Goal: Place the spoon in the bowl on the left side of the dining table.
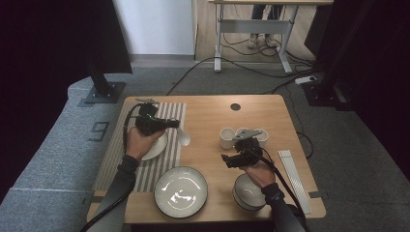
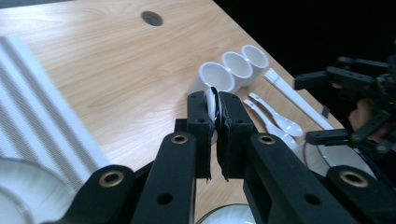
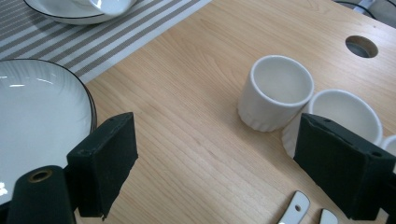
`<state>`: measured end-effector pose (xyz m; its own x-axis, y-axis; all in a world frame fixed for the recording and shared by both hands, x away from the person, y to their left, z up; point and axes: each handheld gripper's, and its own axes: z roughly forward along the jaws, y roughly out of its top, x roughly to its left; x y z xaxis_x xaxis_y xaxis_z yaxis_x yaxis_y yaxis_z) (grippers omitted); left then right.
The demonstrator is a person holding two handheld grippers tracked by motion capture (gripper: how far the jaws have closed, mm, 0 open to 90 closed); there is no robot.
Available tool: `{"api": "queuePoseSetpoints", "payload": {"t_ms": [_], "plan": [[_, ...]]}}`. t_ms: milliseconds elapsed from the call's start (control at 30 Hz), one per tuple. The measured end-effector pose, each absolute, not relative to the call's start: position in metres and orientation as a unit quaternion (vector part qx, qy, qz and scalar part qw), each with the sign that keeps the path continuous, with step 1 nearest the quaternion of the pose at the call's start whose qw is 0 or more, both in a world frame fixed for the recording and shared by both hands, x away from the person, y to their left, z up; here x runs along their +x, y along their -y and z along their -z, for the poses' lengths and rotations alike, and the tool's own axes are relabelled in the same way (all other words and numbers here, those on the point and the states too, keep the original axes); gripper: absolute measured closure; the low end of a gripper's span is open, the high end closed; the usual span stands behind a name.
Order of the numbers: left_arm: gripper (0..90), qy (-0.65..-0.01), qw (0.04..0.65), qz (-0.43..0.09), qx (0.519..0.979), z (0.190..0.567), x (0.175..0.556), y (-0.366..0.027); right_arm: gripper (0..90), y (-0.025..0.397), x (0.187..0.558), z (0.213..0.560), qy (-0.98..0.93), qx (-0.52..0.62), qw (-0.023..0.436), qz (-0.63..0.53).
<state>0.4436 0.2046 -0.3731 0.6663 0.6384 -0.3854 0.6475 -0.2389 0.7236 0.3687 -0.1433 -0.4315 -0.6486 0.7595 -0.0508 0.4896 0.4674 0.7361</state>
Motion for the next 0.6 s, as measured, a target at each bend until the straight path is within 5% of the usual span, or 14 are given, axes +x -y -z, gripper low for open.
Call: {"api": "queuePoseSetpoints", "payload": {"t_ms": [600], "plan": [[84.4,-0.469,0.463,-0.027,0.752,0.376,0.45,-0.271,13.2,0.164,0.358,0.435,-0.829,0.386,0.197,-0.355]]}}
